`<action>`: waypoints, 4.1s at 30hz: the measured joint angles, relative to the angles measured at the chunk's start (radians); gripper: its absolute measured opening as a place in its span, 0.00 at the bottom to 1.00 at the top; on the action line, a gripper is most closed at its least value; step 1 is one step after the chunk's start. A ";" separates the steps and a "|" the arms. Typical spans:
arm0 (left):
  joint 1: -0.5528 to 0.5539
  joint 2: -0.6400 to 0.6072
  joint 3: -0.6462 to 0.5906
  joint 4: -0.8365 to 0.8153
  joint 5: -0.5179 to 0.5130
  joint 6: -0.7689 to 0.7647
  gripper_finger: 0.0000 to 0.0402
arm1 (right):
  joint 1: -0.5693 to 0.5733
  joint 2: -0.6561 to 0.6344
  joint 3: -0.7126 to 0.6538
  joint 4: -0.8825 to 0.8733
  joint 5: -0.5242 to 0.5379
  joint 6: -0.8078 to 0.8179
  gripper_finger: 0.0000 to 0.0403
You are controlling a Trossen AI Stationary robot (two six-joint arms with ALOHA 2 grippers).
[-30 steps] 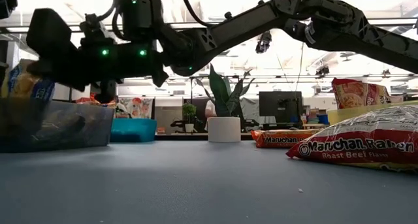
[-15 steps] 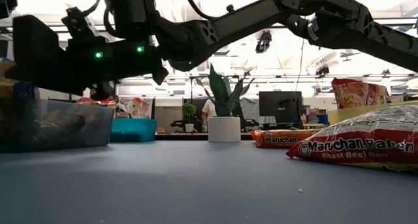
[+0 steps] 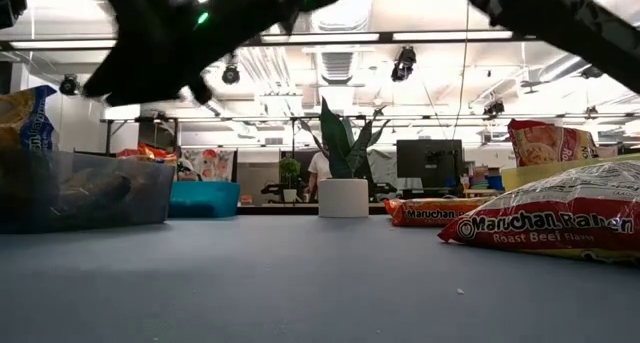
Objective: Sort Maruchan noodles
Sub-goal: Adjust the blue noodle pack in the bin
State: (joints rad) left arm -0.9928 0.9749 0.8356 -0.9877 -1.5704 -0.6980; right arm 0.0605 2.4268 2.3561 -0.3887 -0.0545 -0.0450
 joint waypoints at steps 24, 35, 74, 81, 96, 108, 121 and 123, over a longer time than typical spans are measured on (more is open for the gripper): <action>0.218 0.035 0.000 0.152 0.312 -0.167 0.09 | 0.019 -0.593 -1.032 0.514 -0.145 -0.041 0.36; 0.469 0.052 0.107 0.155 0.779 0.057 0.09 | -0.079 -0.944 -1.446 0.760 -0.091 -0.098 0.36; 1.194 0.402 0.078 -0.235 1.450 0.835 0.35 | -0.137 -1.064 -1.642 0.891 -0.104 -0.041 0.36; 1.203 0.431 0.070 -0.196 1.450 0.860 0.35 | -0.136 -1.064 -1.644 0.892 -0.104 -0.022 0.36; 1.216 0.441 0.032 -0.168 1.483 0.877 0.23 | -0.133 -1.064 -1.644 0.881 -0.106 0.001 0.36; 1.195 0.440 0.044 -0.183 1.491 0.891 0.00 | -0.130 -1.064 -1.644 0.877 -0.106 0.011 0.36; 1.090 0.424 0.159 -0.426 1.511 0.776 0.00 | -0.130 -1.064 -1.644 0.873 -0.105 0.019 0.36; 1.079 0.422 0.164 -0.441 1.545 0.753 0.00 | -0.130 -1.064 -1.644 0.871 -0.104 0.023 0.36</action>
State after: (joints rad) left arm 0.0867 1.3973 0.9994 -1.4287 -0.0252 0.0550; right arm -0.0700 1.3628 0.7124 0.4818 -0.1589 -0.0218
